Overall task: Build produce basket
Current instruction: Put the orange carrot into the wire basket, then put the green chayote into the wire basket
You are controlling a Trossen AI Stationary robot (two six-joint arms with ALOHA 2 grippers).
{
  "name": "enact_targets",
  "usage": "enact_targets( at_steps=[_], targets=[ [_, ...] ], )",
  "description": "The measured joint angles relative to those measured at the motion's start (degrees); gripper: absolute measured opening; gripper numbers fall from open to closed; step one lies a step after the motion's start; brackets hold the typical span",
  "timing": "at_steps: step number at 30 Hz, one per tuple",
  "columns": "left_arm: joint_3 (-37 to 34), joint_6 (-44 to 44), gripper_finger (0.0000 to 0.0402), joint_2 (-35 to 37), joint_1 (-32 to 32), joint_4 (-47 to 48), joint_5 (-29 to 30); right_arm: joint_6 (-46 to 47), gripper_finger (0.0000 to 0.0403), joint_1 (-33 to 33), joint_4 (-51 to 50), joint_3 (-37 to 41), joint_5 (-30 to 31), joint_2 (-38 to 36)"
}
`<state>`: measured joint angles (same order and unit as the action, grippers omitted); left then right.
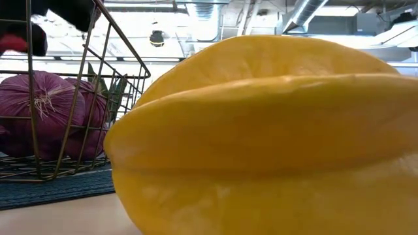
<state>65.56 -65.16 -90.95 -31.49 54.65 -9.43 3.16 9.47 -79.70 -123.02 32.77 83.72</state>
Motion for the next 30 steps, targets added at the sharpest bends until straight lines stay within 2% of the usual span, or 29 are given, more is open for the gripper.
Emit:
enact_targets(
  at_steps=[4,9,14,17,20,24,30],
  targets=[
    [0.0,0.6,0.0016,-1.2,0.9,0.4,0.8,-0.2,0.0002,-0.1,0.0,0.0,-0.2,0.0],
    [0.1,1.9,0.0076,0.0,3.5,0.4,4.9,-1.7,0.0002,-0.1,0.0,0.0,-2.2,0.0],
    [0.5,6.5,0.0133,0.0,6.2,0.4,5.2,-2.0,0.0002,-0.1,0.0,0.0,-3.0,-0.1],
    [0.6,8.7,0.0160,0.2,8.3,0.5,4.5,-2.2,0.0002,-0.1,-0.2,0.0,-3.0,-0.1],
    [1.0,11.5,0.0177,2.3,11.3,1.1,6.6,-2.1,0.0009,-0.1,-0.7,0.0,-3.0,-0.1],
    [5.2,16.2,0.0181,7.3,16.2,6.3,15.9,0.6,0.0022,0.2,-1.3,0.0,-3.0,-0.1],
    [13.8,22.3,0.0182,15.3,22.3,12.0,34.5,3.4,0.0046,2.6,-3.9,1.0,-4.2,-0.1]
  ],
)
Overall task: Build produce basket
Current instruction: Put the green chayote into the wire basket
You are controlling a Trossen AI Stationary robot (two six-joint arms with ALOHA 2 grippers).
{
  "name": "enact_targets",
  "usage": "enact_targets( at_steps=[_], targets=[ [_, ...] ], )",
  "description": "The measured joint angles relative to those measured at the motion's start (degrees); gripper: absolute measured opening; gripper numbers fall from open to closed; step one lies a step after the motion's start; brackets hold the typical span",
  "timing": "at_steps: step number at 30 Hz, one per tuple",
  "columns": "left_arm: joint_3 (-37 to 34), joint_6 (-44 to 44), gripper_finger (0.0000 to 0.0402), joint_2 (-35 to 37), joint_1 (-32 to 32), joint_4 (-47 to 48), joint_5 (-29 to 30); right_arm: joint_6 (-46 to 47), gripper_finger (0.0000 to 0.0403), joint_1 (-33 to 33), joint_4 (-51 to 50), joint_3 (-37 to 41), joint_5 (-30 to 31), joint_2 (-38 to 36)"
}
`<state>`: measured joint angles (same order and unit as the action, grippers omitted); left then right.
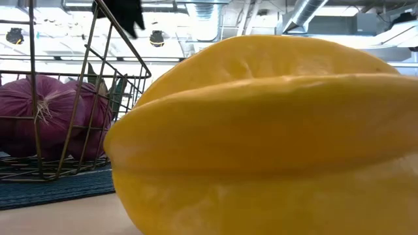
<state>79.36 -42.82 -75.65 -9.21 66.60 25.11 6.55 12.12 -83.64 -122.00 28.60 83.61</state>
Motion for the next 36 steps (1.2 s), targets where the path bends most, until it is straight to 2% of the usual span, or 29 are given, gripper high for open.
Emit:
enact_targets(
  at_steps=[5,9,13,20,25,30,36],
  targets=[
    [3.5,6.0,0.0182,4.6,2.7,-0.3,14.6,-0.8,0.0054,3.8,7.5,5.7,-9.3,0.1],
    [4.1,9.6,0.0183,7.1,4.0,-0.4,19.1,-3.7,0.0064,7.1,21.0,13.1,-18.5,1.6],
    [4.1,12.1,0.0183,8.6,5.3,0.6,19.2,-4.0,0.0083,10.3,29.6,15.7,-25.0,6.7],
    [4.0,12.8,0.0183,9.8,5.6,5.3,18.7,-1.7,0.0147,14.8,33.9,15.8,-33.4,20.0],
    [4.0,11.6,0.0183,10.8,5.6,8.2,18.7,-0.6,0.0192,15.5,34.6,15.8,-40.1,28.5],
    [4.0,11.4,0.0183,12.0,5.6,8.3,18.9,-0.5,0.0209,15.7,35.2,15.7,-41.2,34.3],
    [4.0,9.4,0.0183,13.0,5.6,9.1,19.1,-0.4,0.0206,14.5,37.2,15.7,-41.4,38.7]
  ],
)
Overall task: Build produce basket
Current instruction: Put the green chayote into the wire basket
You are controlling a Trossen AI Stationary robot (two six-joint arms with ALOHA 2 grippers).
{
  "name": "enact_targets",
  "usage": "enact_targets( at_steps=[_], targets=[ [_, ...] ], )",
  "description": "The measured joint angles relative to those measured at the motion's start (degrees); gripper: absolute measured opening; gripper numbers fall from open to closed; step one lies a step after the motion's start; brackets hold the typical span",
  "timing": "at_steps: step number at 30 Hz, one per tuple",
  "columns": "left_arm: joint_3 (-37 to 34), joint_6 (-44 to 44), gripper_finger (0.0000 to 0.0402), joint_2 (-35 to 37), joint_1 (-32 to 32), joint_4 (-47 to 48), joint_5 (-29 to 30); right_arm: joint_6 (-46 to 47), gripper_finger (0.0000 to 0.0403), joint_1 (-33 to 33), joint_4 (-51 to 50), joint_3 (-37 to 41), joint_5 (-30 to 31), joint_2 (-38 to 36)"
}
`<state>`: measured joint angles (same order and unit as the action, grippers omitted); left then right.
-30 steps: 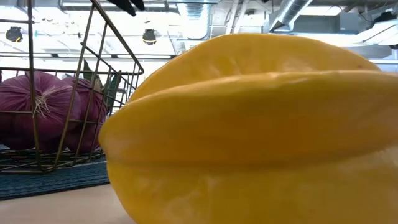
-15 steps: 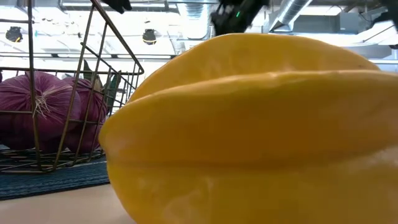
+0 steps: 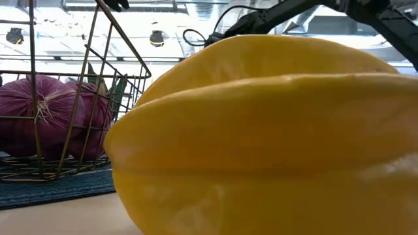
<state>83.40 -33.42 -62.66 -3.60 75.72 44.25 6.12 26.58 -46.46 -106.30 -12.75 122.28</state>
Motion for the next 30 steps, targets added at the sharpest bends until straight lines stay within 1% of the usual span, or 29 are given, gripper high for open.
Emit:
enact_targets(
  at_steps=[7,10,18,30],
  targets=[
    [0.0,-1.2,0.0183,0.2,0.0,-0.1,0.0,-0.6,0.0207,-1.9,2.2,-0.1,0.6,3.9],
    [0.0,-1.8,0.0183,0.2,0.0,-0.1,-0.1,-1.8,0.0209,-2.1,1.8,0.0,2.6,5.6],
    [0.0,-2.4,0.0183,0.1,0.0,-0.2,-0.1,-3.7,0.0209,-2.2,1.4,0.0,5.6,6.3],
    [0.0,-2.8,0.0183,0.0,0.0,-0.2,-0.1,-3.3,0.0209,-2.1,1.5,0.0,5.9,6.3]
  ],
)
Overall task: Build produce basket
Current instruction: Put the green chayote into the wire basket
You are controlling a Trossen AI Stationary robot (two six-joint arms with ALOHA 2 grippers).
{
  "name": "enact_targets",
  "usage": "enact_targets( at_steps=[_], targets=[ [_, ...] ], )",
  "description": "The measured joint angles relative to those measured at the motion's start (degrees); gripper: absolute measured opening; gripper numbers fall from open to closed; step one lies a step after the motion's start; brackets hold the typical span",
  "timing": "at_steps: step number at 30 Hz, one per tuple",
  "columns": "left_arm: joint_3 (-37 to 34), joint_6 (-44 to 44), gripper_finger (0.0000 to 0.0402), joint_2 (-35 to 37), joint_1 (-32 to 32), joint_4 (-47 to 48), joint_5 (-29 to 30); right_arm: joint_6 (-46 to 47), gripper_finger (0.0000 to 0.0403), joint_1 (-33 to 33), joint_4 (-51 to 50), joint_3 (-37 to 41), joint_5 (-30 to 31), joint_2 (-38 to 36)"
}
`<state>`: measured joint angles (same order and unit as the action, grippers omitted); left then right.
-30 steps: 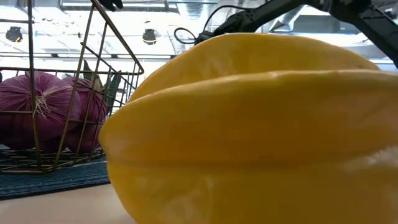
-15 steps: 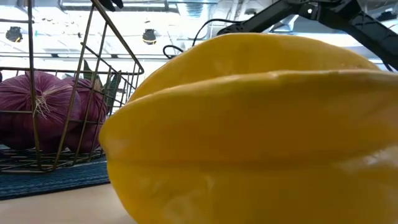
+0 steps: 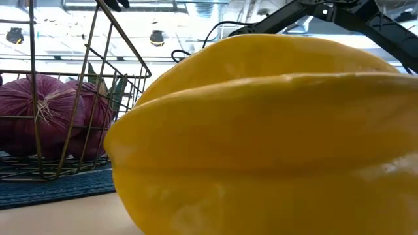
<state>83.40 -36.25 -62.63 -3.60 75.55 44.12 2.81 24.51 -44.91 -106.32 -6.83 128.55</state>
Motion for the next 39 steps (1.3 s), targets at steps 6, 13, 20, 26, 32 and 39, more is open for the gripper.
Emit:
enact_targets(
  at_steps=[6,13,20,26,32,39],
  targets=[
    [0.0,0.0,0.0183,0.0,0.0,0.0,-0.1,1.6,0.0209,0.0,0.0,0.0,0.0,0.0],
    [0.0,0.0,0.0183,0.0,0.0,0.0,-0.8,2.1,0.0206,0.4,-0.1,0.0,-2.0,0.0],
    [0.0,0.0,0.0183,0.0,0.0,0.0,-1.4,1.9,0.0206,0.4,-1.3,0.0,-2.8,0.0],
    [0.0,0.0,0.0183,0.0,0.0,0.0,-1.4,3.5,0.0202,0.4,-1.6,0.0,-2.7,0.0],
    [0.0,0.0,0.0183,0.0,0.0,0.0,-1.5,4.7,0.0155,0.4,-2.7,0.0,-2.3,0.0],
    [0.0,-0.4,0.0183,0.0,0.0,0.0,-1.5,4.9,0.0121,-0.3,-3.5,0.0,-6.1,0.0]
  ],
)
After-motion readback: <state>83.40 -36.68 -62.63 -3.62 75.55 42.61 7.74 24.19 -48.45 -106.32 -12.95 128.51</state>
